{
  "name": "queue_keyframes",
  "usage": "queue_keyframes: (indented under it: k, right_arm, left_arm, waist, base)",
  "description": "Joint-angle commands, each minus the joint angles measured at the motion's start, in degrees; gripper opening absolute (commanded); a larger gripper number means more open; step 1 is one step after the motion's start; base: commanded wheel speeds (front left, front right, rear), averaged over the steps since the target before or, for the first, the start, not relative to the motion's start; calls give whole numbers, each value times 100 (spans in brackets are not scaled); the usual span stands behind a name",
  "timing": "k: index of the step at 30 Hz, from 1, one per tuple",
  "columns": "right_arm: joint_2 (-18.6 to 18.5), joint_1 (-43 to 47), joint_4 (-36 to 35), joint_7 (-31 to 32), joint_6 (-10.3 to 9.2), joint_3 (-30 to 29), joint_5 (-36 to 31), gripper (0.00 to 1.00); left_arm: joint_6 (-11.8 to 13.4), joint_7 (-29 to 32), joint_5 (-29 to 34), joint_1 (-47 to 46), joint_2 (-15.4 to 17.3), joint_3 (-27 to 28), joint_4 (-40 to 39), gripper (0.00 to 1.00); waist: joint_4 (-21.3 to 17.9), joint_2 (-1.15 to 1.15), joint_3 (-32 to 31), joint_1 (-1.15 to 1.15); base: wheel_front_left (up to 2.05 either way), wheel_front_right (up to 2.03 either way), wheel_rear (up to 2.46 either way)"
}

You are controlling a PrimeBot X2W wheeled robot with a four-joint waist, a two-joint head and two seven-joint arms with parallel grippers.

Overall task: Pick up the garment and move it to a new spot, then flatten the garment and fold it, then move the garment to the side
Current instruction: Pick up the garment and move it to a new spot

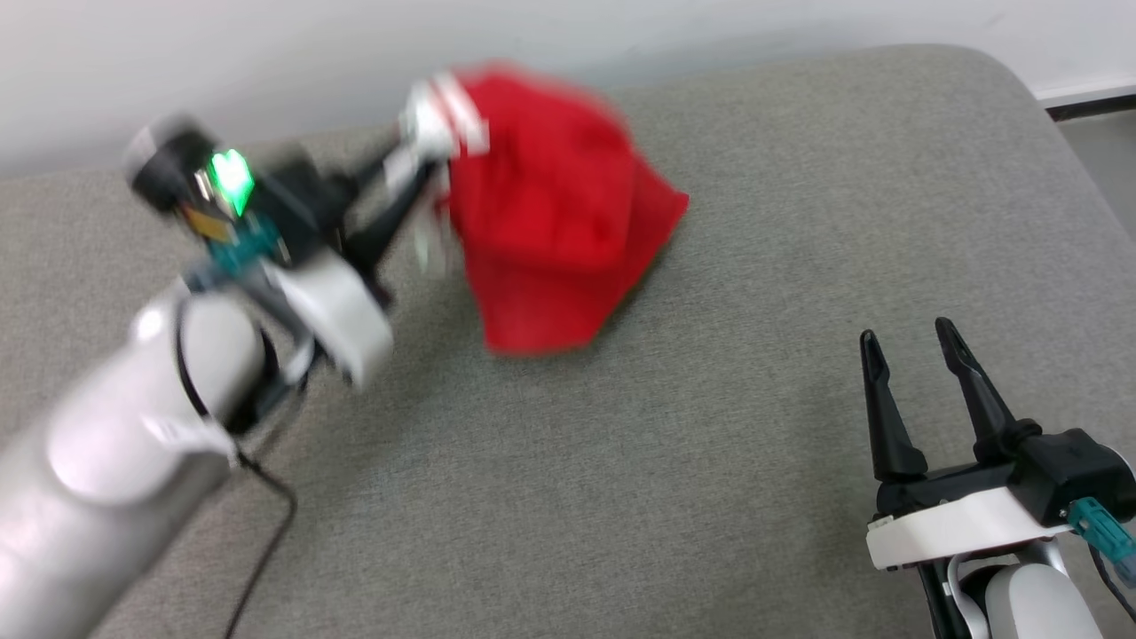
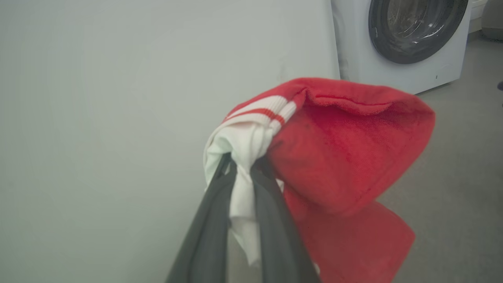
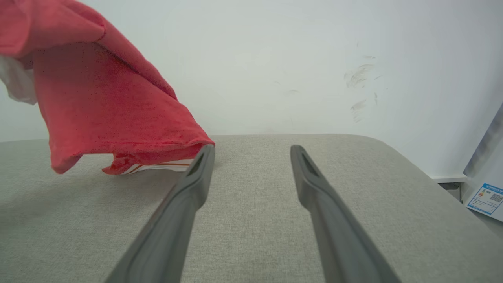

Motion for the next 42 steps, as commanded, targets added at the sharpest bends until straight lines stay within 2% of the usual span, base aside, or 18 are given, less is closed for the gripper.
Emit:
queue_keyframes:
  k: [1, 6, 11, 12, 13, 18, 23, 24, 28, 34, 38, 42]
  right_arm:
    - [10, 35, -28, -12, -6, -21, 15, 100]
    - [9, -68, -26, -12, -6, -25, -48, 100]
    - [9, -152, 38, -12, -6, -23, -125, 100]
    - [9, -144, 60, -12, -6, -24, -132, 100]
    - [9, -140, 83, -12, -6, -20, -156, 100]
    - [9, -52, 158, -12, -6, -29, -242, 100]
    - [8, 43, 218, -12, -6, -66, -319, 100]
    - [9, 159, 242, -12, -6, -87, -351, 100]
    - [9, 291, 246, -12, -6, -130, -392, 100]
    - [8, 508, 230, -12, -6, -147, -379, 100]
    - [9, 609, 174, -12, -6, -134, -346, 100]
    - [9, 696, 141, -12, -6, -92, -335, 100]
  left_arm:
    - [-47, -55, -21, 303, 63, -124, 58, 0]
    - [-214, -71, 81, 1052, 224, -674, 349, 0]
    - [-352, -8, 251, 1361, 407, -1197, 816, 0]
    - [-366, 13, 264, 1375, 427, -1277, 930, 32]
    - [-379, 33, 294, 1356, 444, -1344, 1051, 100]
    - [-381, -66, 341, 1251, 334, -1431, 1529, 100]
    - [-56, -214, 100, 1347, 163, -1093, 1709, 100]
    - [225, -271, -157, 1579, 45, -703, 1555, 100]
    - [633, -282, -424, 2114, -104, 164, 822, 100]
    - [1198, -278, -248, 3495, -488, 1361, -408, 100]
    - [1410, -278, -11, 4405, -998, 2104, -1011, 100]
    - [1402, -279, 396, 5091, -1535, 2784, -1333, 100]
  waist:
    - [42, 0, 65, -1]
    - [258, 0, 194, -1]
    - [538, 0, 234, -1]
    - [594, 0, 222, -1]
    - [645, 0, 204, -1]
    - [918, 0, 7, -1]
    - [1158, 0, -329, -1]
    - [1286, 0, -537, -1]
    - [1426, 0, -798, -1]
    - [1520, 0, -1053, -1]
    - [1551, 0, -1098, -1]
    - [1561, 0, -1090, -1]
  base:
    - [0, 0, 0]
    - [0, 0, 0]
    - [0, 0, 0]
    - [0, 0, 0]
    - [0, 0, 0]
    - [0, 0, 0]
    - [0, 0, 0]
    - [0, 0, 0]
    - [0, 0, 0]
    - [0, 0, 0]
    - [0, 0, 0]
    - [0, 0, 0]
